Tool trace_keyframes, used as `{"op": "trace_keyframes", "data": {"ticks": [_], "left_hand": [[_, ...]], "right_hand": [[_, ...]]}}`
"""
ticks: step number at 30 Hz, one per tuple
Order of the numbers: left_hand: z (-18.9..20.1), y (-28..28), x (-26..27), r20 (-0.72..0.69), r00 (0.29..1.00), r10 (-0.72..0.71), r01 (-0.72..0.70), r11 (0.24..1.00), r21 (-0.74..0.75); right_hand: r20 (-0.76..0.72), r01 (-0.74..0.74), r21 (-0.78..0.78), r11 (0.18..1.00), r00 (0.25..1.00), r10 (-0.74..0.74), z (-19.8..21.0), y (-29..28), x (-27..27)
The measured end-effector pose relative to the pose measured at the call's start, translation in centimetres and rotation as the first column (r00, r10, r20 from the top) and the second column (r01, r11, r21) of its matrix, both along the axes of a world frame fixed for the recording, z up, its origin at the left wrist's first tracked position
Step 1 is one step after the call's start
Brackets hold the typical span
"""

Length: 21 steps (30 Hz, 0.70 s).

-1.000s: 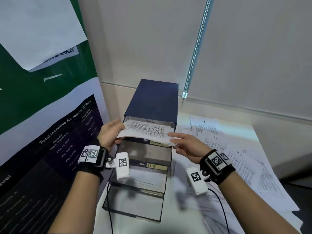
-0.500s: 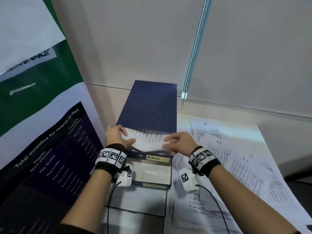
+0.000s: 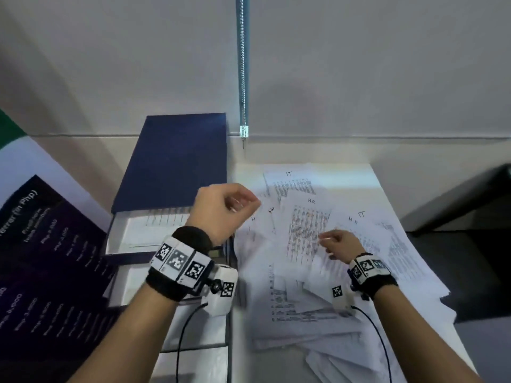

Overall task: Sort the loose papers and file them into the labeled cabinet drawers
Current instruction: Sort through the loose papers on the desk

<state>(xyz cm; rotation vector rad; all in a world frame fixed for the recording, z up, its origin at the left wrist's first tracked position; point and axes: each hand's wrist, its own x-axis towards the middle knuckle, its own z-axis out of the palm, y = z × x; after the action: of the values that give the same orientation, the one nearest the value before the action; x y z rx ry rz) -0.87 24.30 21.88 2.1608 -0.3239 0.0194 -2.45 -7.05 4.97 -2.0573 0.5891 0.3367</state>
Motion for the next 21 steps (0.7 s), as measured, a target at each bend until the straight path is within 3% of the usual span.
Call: {"op": "trace_keyframes", "data": {"ticks": [2,4,6,8,11,13,16,21], "left_hand": [[-2.8,-4.3,0.9,-0.110,0.987,-0.116,0.116,0.993,-0.011],[-7.6,-8.0,2.4,-0.317,0.935,-0.160,0.172,0.985,0.010],[-12.8,-11.1,3.8,-0.519,0.850,-0.091,0.160,0.983,0.088],[-17.0,-13.3,4.5,-0.604,0.796,0.044,0.130,0.962,0.241],[-21.3,-15.1,4.6,-0.621,0.756,0.207,0.128,0.883,0.451],[-23.6,-15.9,4.6,-0.615,0.740,0.273,0.103,0.858,0.504],[-26.3,-16.6,4.5,-0.569,0.755,0.325,0.001,0.868,0.496],[-28.1,-17.1,3.4,-0.541,0.714,0.445,-0.301,0.892,0.336]], "right_hand": [[-0.244,0.019,-0.235,0.972,0.967,-0.078,-3.1,-5.2,-2.0],[-0.354,0.085,-0.360,0.929,0.909,-0.220,-5.3,-8.9,-4.1],[-0.383,0.131,-0.382,0.915,0.879,-0.285,-6.5,-10.8,-5.9],[-0.386,0.113,-0.382,0.917,0.883,-0.269,-7.7,-11.6,-7.0],[-0.322,0.161,-0.368,0.916,0.902,-0.288,-9.5,-12.4,-7.2],[-0.247,0.215,-0.343,0.915,0.919,-0.308,-10.5,-12.9,-6.4],[-0.177,0.349,-0.223,0.910,0.904,-0.390,-11.1,-12.6,-5.0],[-0.194,0.318,-0.122,0.940,0.921,-0.337,-13.2,-13.0,-4.9]]}}
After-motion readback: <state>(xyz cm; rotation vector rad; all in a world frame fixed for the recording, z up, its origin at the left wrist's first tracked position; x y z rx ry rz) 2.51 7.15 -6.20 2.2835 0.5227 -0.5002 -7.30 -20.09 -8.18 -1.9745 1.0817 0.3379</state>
